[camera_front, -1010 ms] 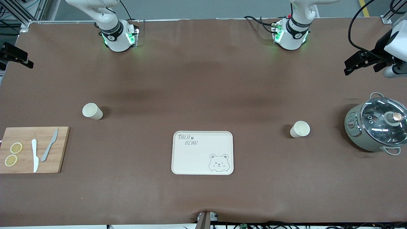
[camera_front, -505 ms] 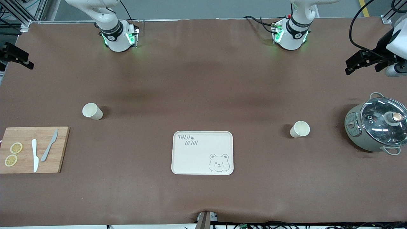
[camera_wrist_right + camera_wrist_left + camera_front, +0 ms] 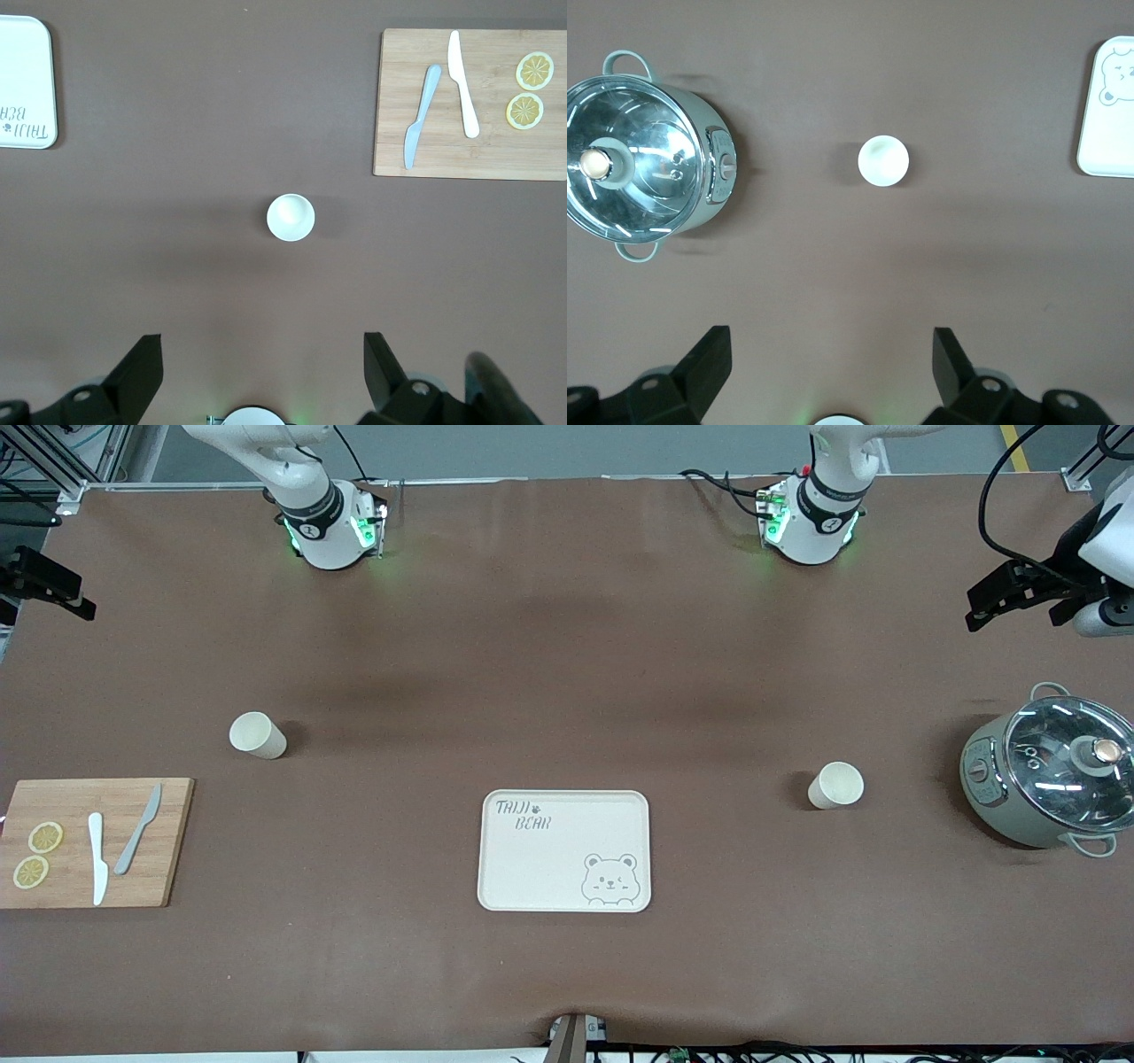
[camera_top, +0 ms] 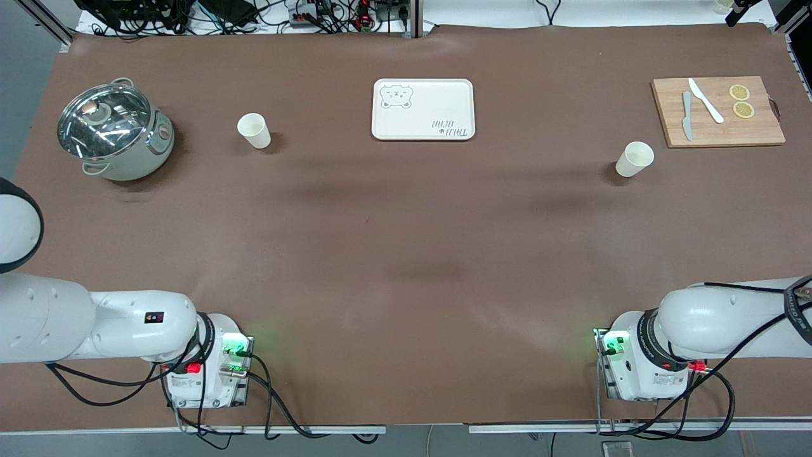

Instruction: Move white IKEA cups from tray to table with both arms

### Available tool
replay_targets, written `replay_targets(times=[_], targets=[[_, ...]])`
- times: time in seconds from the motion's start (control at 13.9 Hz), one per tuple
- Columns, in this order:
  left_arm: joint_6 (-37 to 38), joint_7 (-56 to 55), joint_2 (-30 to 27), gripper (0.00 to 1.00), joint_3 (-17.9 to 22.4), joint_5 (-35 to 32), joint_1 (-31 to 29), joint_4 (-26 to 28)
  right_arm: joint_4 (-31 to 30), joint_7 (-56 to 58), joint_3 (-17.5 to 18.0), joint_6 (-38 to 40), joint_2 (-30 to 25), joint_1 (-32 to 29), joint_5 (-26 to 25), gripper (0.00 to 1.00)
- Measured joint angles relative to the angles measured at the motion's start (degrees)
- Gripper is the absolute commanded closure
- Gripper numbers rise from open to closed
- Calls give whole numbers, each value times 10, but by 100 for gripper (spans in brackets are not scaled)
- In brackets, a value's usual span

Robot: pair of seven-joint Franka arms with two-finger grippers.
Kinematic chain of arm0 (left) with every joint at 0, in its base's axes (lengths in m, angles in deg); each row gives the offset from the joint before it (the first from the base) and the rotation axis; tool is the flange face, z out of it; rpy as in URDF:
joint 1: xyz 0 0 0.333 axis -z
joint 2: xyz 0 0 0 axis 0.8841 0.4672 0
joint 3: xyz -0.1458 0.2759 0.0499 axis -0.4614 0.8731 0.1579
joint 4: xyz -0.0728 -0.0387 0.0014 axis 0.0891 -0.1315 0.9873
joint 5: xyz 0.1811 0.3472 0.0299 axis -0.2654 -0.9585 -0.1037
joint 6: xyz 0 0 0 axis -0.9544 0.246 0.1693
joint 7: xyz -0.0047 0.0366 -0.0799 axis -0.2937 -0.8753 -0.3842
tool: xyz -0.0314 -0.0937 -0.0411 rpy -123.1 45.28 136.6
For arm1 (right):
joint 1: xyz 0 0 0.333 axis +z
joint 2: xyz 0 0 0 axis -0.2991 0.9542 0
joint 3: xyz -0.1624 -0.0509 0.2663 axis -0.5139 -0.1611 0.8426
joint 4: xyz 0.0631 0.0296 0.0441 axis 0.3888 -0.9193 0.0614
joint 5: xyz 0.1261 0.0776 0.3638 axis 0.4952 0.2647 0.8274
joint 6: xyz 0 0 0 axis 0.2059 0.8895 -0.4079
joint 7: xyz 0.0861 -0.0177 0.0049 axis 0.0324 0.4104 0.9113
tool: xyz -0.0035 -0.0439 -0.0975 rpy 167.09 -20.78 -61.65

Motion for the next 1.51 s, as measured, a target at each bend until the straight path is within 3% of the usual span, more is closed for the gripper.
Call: replay_targets(times=[1.51], targets=[[18, 0, 13, 0, -1, 8, 1, -20, 0, -2, 0, 1, 1, 0, 0, 0]])
